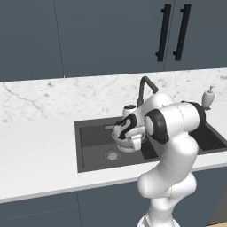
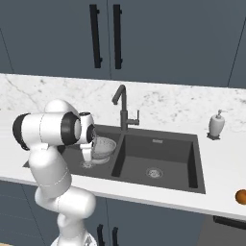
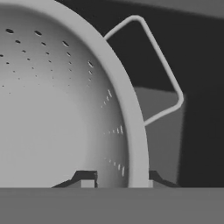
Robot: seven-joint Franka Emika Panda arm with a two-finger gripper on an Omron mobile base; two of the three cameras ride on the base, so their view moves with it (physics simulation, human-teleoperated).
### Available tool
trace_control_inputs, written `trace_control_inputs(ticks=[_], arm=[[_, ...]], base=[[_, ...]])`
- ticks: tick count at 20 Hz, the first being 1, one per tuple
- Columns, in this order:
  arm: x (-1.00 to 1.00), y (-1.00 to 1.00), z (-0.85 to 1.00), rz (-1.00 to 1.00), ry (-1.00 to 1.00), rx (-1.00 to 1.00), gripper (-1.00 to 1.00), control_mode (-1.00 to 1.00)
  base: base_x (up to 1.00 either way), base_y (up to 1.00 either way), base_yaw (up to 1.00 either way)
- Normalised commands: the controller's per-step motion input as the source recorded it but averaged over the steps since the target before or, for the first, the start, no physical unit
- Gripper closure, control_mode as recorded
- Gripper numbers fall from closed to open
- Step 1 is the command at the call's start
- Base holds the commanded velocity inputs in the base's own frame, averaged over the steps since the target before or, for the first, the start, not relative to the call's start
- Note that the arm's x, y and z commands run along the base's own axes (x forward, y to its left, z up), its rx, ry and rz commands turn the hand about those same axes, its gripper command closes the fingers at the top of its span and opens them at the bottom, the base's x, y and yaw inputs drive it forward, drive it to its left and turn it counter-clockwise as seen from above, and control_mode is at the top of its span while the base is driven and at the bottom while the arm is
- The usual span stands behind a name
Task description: Put the colander in the sink, put the peach in the colander, and turn on the sink faucet and pour water over the colander.
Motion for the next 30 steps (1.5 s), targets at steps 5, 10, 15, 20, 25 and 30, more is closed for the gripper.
trace_control_inputs(ticks=[5,10,15,20,25,30], arm=[[0.08,0.0,-0.18,-0.05,0.0,0.0,1.0,-1.0],[0.06,0.0,-0.12,-0.02,0.0,0.0,1.0,-1.0],[0.04,-0.04,-0.17,-0.01,0.0,0.0,1.0,-1.0],[-0.06,-0.09,-0.13,0.0,0.0,0.0,1.0,-1.0],[-0.02,-0.04,-0.15,-0.01,0.0,0.0,1.0,-1.0],[0.0,0.0,-0.18,-0.01,0.0,0.0,1.0,-1.0]], base=[[0.0,0.0,0.0],[0.0,0.0,0.0],[0.0,0.0,0.0],[0.0,0.0,0.0],[0.0,0.0,0.0],[0.0,0.0,0.0]])
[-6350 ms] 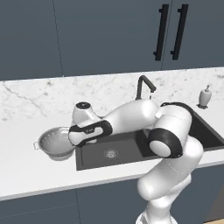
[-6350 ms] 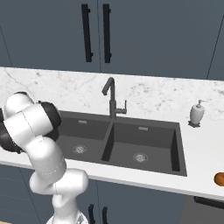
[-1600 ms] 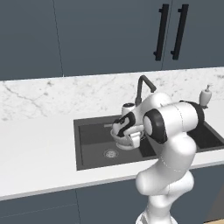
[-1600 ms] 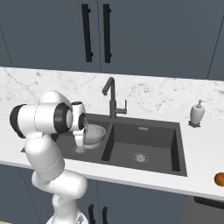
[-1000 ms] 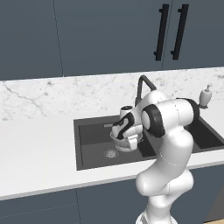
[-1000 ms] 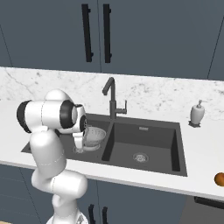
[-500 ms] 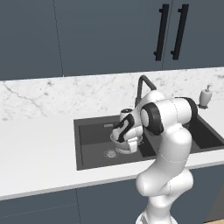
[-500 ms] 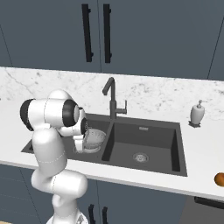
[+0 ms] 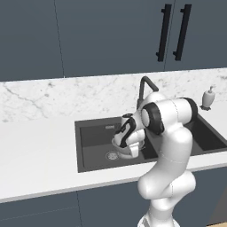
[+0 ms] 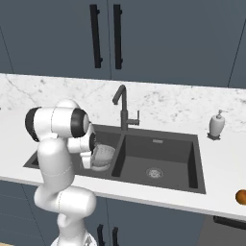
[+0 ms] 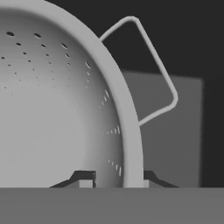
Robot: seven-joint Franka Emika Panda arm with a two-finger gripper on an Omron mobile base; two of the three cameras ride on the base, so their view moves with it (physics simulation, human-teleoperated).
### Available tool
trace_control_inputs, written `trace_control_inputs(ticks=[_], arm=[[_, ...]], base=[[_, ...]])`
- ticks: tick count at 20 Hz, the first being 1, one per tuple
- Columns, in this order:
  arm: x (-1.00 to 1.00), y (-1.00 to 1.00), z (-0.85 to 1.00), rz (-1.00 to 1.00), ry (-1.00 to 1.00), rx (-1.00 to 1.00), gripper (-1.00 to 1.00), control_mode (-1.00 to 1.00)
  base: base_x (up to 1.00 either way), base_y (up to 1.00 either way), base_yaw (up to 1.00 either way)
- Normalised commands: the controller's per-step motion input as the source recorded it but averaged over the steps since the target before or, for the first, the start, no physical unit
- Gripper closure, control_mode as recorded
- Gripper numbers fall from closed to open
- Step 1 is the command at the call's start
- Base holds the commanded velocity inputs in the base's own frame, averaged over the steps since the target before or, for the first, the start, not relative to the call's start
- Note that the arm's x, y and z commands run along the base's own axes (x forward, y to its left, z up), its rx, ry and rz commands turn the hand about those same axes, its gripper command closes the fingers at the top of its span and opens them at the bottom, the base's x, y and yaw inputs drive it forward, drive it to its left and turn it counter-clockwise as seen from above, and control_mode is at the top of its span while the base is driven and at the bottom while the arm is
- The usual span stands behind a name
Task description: Put the colander in the sink, put the peach in the colander, and turn on the sink faucet and pour water over the colander.
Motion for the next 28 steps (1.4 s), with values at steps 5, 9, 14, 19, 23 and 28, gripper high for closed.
trace_control_inputs(ticks=[5,9,14,19,23,28], arm=[[0.0,0.0,-0.18,-0.01,0.0,0.0,1.0,-1.0],[0.0,0.0,-0.08,0.0,0.0,0.0,1.0,-1.0],[0.11,0.0,-0.1,0.0,0.0,0.0,1.0,-1.0],[0.34,0.0,-0.09,0.0,0.0,0.0,1.0,-1.0],[0.34,0.0,-0.08,0.0,0.0,0.0,1.0,-1.0],[0.04,0.0,-0.01,0.0,0.0,0.0,-1.0,-1.0]], base=[[0.0,0.0,0.0],[0.0,0.0,0.0],[0.0,0.0,0.0],[0.0,0.0,0.0],[0.0,0.0,0.0],[0.0,0.0,0.0]])
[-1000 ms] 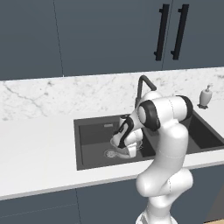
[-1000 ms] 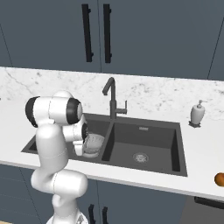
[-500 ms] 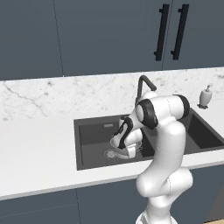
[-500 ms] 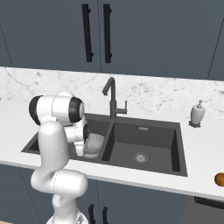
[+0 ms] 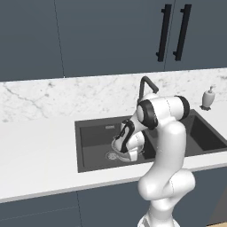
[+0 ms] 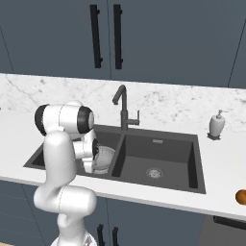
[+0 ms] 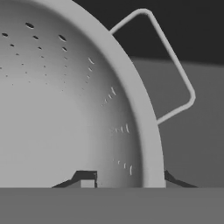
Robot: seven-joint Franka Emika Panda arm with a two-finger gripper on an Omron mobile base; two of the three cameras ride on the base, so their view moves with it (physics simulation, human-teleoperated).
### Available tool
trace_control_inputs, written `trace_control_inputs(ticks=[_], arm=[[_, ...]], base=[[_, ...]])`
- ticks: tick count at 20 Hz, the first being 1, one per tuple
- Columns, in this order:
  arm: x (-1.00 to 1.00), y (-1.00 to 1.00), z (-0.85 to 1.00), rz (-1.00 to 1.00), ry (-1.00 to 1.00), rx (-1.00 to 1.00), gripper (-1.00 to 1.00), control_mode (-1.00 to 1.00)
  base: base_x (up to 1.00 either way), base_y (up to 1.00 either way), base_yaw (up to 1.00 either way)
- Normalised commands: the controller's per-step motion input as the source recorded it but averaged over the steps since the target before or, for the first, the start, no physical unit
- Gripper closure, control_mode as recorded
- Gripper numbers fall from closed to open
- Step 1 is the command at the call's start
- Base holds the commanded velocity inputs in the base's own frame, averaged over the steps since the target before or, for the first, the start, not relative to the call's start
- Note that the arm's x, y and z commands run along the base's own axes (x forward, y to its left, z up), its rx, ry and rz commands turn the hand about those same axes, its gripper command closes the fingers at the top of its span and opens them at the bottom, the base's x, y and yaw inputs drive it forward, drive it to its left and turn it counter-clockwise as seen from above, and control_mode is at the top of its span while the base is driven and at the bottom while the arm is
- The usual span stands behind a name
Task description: Put the colander in the sink, put the peach in the colander, and turn on the sink faucet and pour water over the colander.
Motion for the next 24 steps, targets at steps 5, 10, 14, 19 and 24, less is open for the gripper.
trace_control_inputs(ticks=[5,10,14,19,24], arm=[[0.0,0.0,0.0,0.0,0.0,0.0,-1.0,-1.0],[0.03,0.0,0.02,0.0,0.0,0.0,-1.0,-1.0],[0.02,-0.04,0.37,0.0,0.0,0.0,-1.0,-1.0],[-0.07,-0.01,0.54,0.0,0.0,0.0,-1.0,-1.0],[-0.15,-0.07,0.61,0.0,0.0,0.0,-1.0,-1.0]], base=[[0.0,0.0,0.0],[0.0,0.0,0.0],[0.0,0.0,0.0],[0.0,0.0,0.0],[0.0,0.0,0.0]])
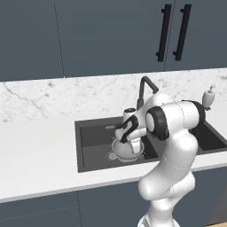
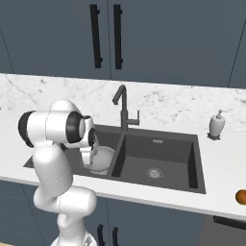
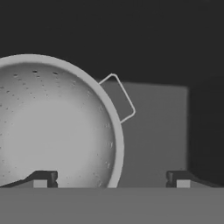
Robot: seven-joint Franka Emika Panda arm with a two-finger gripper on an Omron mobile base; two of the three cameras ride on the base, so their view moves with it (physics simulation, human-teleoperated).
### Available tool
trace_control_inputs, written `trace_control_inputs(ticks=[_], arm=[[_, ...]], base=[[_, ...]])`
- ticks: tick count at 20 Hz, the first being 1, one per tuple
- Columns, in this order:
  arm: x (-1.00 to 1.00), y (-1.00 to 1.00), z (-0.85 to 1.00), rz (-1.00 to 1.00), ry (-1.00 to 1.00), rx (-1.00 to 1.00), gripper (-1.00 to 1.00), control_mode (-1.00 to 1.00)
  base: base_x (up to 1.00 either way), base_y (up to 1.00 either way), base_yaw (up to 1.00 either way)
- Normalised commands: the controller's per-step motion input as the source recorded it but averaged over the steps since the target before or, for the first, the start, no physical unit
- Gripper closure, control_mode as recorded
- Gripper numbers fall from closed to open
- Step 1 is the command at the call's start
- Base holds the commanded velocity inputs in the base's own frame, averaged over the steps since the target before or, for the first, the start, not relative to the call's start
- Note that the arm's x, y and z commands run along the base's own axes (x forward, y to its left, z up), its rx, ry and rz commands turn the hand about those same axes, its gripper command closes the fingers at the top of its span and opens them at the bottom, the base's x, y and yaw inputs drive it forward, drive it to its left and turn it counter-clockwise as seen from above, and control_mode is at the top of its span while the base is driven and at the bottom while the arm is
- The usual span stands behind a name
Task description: Put the colander in the sink, put the peach in the colander, and turn on the sink faucet and pour water over the colander.
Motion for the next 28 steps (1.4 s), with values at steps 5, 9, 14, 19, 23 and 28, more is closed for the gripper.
trace_control_inputs(ticks=[5,9,14,19,23,28], arm=[[-0.44,-0.26,0.57,0.03,0.0,0.0,-1.0,-1.0],[-0.81,-0.36,0.25,0.16,0.0,0.0,-1.0,-1.0],[-0.77,-0.25,0.48,0.17,0.0,0.0,-1.0,-1.0],[-0.41,-0.32,0.73,0.18,0.0,0.0,-1.0,-1.0],[-0.3,-0.68,0.28,0.17,0.0,0.0,-1.0,-1.0],[-0.38,-0.96,0.13,0.14,0.0,0.0,-1.0,-1.0]], base=[[0.0,0.0,0.0],[0.0,0.0,0.0],[0.0,0.0,0.0],[0.0,0.0,0.0],[0.0,0.0,0.0],[0.0,0.0,0.0]])
